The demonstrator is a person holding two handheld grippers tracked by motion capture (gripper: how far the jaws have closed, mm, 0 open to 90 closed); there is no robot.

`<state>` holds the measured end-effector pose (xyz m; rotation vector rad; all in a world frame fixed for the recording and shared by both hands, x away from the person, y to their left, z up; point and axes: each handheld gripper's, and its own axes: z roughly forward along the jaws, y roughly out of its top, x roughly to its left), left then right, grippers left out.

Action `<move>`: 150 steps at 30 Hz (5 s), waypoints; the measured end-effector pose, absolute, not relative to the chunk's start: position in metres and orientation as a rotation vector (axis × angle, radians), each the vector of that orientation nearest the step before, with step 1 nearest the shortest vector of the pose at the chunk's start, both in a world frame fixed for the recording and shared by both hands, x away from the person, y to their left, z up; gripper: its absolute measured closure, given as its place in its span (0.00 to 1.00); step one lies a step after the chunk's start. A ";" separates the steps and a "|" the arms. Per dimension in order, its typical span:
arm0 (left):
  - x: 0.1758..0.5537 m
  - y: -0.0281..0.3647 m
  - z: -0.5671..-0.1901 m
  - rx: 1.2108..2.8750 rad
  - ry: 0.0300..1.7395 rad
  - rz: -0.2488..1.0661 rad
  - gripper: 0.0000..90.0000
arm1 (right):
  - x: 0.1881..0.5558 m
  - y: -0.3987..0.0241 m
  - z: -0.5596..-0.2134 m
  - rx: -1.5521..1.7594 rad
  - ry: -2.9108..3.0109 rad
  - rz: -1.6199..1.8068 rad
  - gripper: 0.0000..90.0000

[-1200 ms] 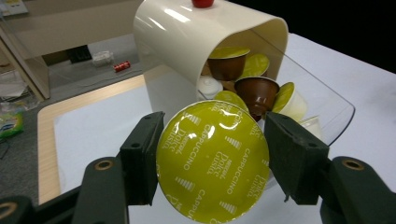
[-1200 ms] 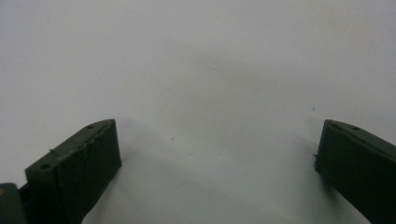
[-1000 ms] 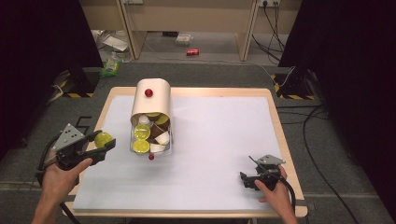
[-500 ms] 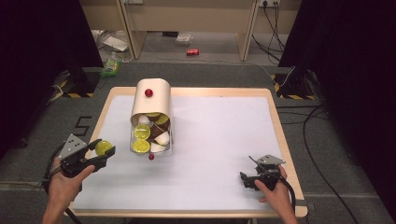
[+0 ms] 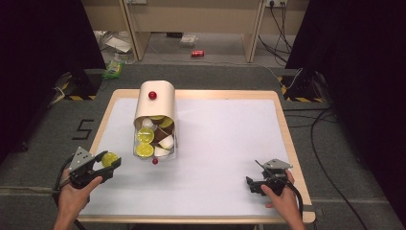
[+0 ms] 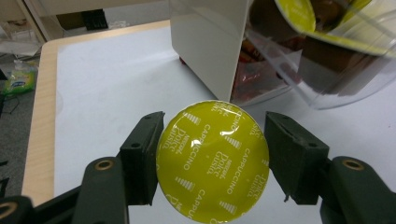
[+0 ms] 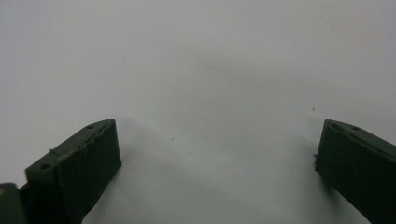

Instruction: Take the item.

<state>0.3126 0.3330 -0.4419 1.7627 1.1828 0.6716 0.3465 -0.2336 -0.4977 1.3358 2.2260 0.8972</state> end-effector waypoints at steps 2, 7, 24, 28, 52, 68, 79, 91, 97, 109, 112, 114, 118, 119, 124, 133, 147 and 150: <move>0.313 0.333 -0.446 1.773 1.186 0.676 0.44 | 0.347 -0.234 -0.498 1.337 2.225 0.899 0.01; 0.314 0.333 -0.456 1.781 1.198 0.677 0.44 | 0.346 -0.234 -0.498 1.336 2.226 0.897 0.01; 0.319 0.335 -0.484 1.812 1.242 0.664 0.44 | 0.347 -0.234 -0.498 1.336 2.226 0.897 0.01; 0.319 0.334 -0.488 1.820 1.247 0.660 0.44 | 0.347 -0.234 -0.498 1.336 2.226 0.898 0.01; 0.321 0.333 -0.496 1.829 1.255 0.637 0.43 | 0.347 -0.234 -0.498 1.334 2.226 0.898 0.01; 0.306 0.331 -0.473 1.798 1.234 0.666 0.19 | 0.347 -0.234 -0.498 1.336 2.227 0.899 0.00; 0.280 0.321 -0.462 1.776 1.234 0.654 0.19 | 0.347 -0.234 -0.498 1.335 2.230 0.898 0.00; 0.254 0.311 -0.467 1.772 1.193 0.656 0.19 | 0.347 -0.233 -0.498 1.336 2.228 0.897 0.00; 0.247 0.307 -0.476 1.782 1.188 0.649 0.18 | 0.346 -0.233 -0.498 1.340 2.227 0.897 0.00; 0.240 0.302 -0.493 1.791 1.175 0.618 0.18 | 0.346 -0.233 -0.498 1.340 2.227 0.897 0.00; 0.238 0.302 -0.496 1.797 1.176 0.621 0.18 | 0.346 -0.233 -0.498 1.340 2.227 0.896 0.00; 0.237 0.301 -0.497 1.808 1.175 0.626 0.18 | 0.346 -0.233 -0.498 1.340 2.227 0.896 0.00; 0.234 0.300 -0.500 1.824 1.173 0.636 0.18 | 0.346 -0.233 -0.498 1.344 2.225 0.896 0.00; 0.233 0.300 -0.500 1.829 1.173 0.635 0.18 | 0.346 -0.233 -0.498 1.340 2.227 0.896 0.00; 0.230 0.297 -0.504 1.843 1.179 0.641 0.18 | 0.346 -0.233 -0.498 1.340 2.227 0.896 0.00; 0.228 0.295 -0.510 1.881 1.195 0.633 0.18 | 0.346 -0.233 -0.498 1.340 2.227 0.896 0.00; 0.224 0.293 -0.516 1.877 1.207 0.611 0.17 | 0.346 -0.233 -0.498 1.339 2.227 0.896 0.00; 0.224 0.293 -0.517 1.874 1.207 0.609 0.17 | 0.346 -0.233 -0.498 1.339 2.227 0.896 0.00</move>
